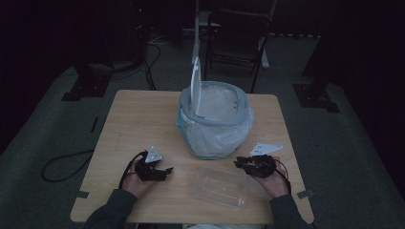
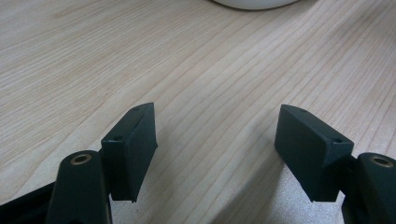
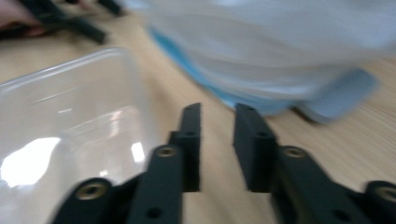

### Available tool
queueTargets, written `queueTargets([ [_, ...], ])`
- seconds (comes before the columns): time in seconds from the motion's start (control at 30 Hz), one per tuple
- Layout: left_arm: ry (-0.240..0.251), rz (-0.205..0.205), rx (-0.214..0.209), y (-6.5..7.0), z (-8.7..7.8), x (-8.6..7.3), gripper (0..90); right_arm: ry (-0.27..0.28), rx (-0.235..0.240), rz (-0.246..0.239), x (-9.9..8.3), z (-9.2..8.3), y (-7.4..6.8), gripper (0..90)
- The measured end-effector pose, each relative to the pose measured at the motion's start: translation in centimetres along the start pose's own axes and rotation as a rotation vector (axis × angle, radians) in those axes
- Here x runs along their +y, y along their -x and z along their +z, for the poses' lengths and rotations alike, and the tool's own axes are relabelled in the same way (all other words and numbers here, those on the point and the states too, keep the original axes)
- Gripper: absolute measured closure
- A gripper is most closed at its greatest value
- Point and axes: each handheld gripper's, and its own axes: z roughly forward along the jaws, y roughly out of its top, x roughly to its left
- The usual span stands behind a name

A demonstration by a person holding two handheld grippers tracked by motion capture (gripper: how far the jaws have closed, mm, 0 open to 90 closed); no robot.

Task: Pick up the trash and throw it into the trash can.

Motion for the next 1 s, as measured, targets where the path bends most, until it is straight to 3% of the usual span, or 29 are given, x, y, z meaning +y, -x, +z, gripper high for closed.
queueTargets([
  [0.03,-0.001,-0.001,0.000,0.0,0.0,0.0,30.7,0.005,0.031,-0.025,0.1,0.1,-0.4,88.2],
  [0.1,-0.001,0.000,0.000,0.0,0.0,0.0,30.6,0.007,0.099,-0.056,0.2,0.2,-1.1,90.0],
  [0.17,-0.001,0.000,0.000,0.0,0.0,0.0,30.7,-0.010,0.110,-0.063,0.2,0.3,-1.4,90.0],
  [0.2,0.000,0.000,0.000,0.0,0.0,0.0,30.6,-0.073,0.095,-0.079,0.1,0.8,-1.5,90.0],
  [0.27,0.000,-0.001,0.000,0.0,0.0,0.0,30.7,-0.095,0.102,-0.040,-0.3,1.0,-0.8,90.0],
  [0.3,0.000,0.000,0.000,0.0,0.0,0.0,30.7,-0.098,0.090,-0.020,-0.5,1.0,-0.3,90.0],
  [0.37,-0.001,-0.001,0.000,0.0,0.0,0.0,30.6,-0.156,0.047,0.058,-1.5,1.3,1.7,90.0],
  [0.43,0.000,-0.002,-0.001,0.0,0.0,0.0,30.7,-0.190,0.037,0.130,-2.9,1.7,3.1,90.0],
  [0.5,0.000,-0.001,0.000,0.0,0.0,0.0,30.6,-0.180,0.008,0.164,-3.8,1.5,3.5,90.0],
  [0.73,-0.001,-0.002,0.000,0.0,0.0,0.0,30.7,-0.116,-0.054,0.129,-3.3,-0.9,3.0,89.4],
  [1.0,-0.001,-0.001,-0.001,0.0,0.0,0.0,30.7,-0.093,-0.139,0.047,-1.9,-2.7,2.0,78.7],
])
